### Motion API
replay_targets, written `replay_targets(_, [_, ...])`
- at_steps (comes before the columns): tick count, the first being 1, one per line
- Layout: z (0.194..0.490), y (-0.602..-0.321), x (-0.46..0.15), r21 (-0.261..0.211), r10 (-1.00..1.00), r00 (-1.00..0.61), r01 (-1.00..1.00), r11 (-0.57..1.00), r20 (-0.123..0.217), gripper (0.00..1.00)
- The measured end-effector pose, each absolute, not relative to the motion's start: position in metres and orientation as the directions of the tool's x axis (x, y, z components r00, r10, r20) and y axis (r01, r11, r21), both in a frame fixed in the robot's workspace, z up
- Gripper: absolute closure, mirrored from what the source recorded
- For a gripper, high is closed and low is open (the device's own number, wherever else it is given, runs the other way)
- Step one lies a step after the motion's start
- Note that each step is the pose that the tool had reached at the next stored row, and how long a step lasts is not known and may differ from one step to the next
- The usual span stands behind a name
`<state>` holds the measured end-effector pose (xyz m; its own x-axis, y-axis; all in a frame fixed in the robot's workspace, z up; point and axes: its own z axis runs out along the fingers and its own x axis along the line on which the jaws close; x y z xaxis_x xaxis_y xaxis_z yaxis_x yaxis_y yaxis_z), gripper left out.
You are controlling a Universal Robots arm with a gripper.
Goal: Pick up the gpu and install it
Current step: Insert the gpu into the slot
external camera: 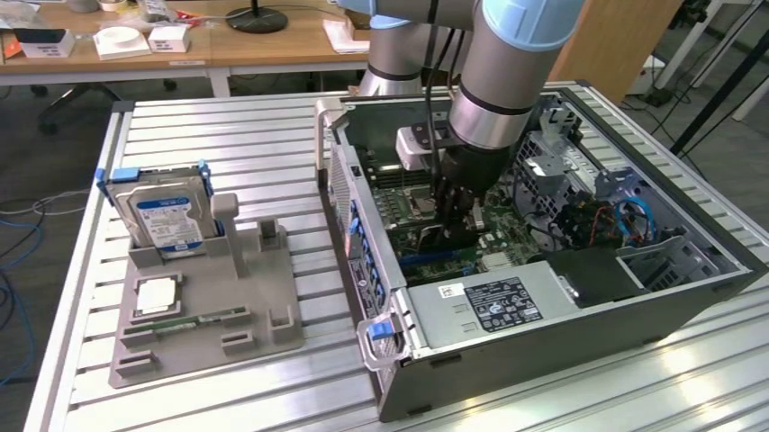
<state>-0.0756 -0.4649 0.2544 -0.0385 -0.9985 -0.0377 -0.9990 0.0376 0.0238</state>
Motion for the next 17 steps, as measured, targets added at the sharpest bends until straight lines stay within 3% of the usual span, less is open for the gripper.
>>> replay_targets(17, [0.2514, -0.4647, -0.0757, 0.024, -0.999, -0.038, -0.999, 0.038, -0.038, 0.74])
